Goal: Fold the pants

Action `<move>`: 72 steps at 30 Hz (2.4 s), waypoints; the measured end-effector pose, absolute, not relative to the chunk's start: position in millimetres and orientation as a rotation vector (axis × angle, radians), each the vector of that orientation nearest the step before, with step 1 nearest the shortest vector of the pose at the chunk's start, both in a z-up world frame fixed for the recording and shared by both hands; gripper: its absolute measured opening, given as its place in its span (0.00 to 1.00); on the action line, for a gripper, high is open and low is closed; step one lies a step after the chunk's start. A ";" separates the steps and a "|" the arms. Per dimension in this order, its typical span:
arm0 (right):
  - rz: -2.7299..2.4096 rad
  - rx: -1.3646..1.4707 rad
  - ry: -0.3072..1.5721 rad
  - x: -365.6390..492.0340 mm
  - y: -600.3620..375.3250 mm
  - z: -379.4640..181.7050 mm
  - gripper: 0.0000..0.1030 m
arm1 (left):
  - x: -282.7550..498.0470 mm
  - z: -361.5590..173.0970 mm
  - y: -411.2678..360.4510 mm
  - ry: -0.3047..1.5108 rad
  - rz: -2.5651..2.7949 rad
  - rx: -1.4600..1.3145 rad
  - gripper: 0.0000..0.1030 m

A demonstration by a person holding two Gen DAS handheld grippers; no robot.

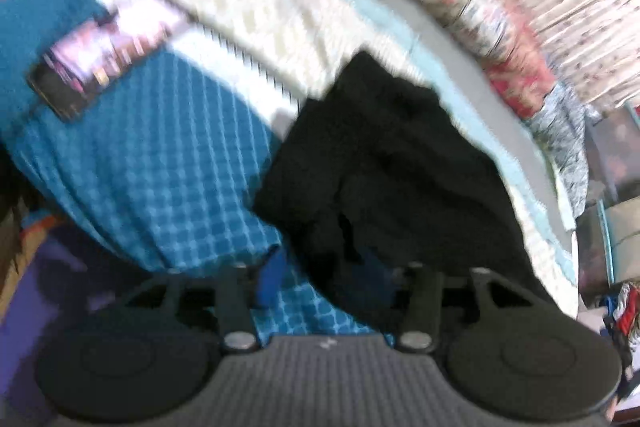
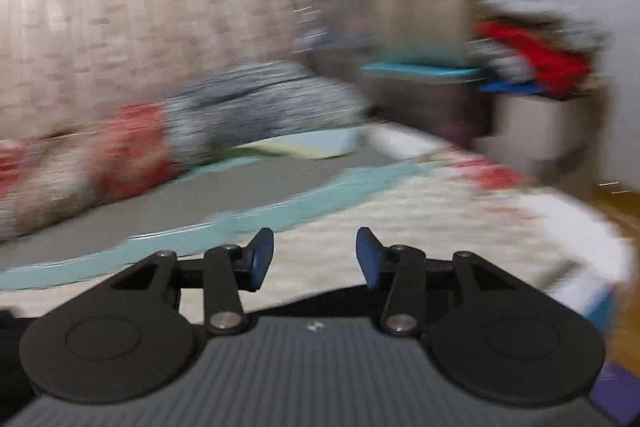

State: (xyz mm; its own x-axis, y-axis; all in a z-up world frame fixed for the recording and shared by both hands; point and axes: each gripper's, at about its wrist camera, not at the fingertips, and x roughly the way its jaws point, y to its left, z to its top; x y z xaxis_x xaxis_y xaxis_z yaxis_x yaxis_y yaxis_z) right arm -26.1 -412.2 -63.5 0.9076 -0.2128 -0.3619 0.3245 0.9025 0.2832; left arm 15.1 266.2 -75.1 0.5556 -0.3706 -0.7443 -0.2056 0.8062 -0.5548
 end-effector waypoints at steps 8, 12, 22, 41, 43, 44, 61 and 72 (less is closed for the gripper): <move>0.181 0.446 0.625 129.0 -306.1 -84.1 0.47 | 69.7 -48.6 264.8 0.906 -0.147 -0.660 0.50; 0.230 0.555 0.842 197.2 -279.8 -120.7 0.62 | 104.4 -42.5 226.6 0.871 -0.259 -0.602 0.52; 0.377 0.749 0.822 207.4 -250.3 -106.3 0.20 | 146.3 -137.8 198.5 1.070 -0.260 -0.654 0.45; 0.803 0.087 0.627 40.3 -161.3 -71.9 0.53 | 86.4 -91.3 229.8 0.905 -0.384 -0.698 0.56; 0.706 0.196 0.580 38.3 -202.7 -63.4 0.53 | 88.7 -70.3 237.2 0.833 -0.383 -0.653 0.59; 0.650 0.244 0.559 47.3 -216.7 -58.5 0.53 | 95.5 -61.0 238.1 0.803 -0.369 -0.610 0.63; 0.226 0.579 0.763 219.0 -233.6 -115.4 0.08 | 225.0 -98.5 155.9 0.981 -0.276 -0.328 0.15; -0.307 0.502 0.099 52.0 -366.6 -12.0 0.09 | 166.5 -74.9 246.1 0.728 -0.015 -0.624 0.15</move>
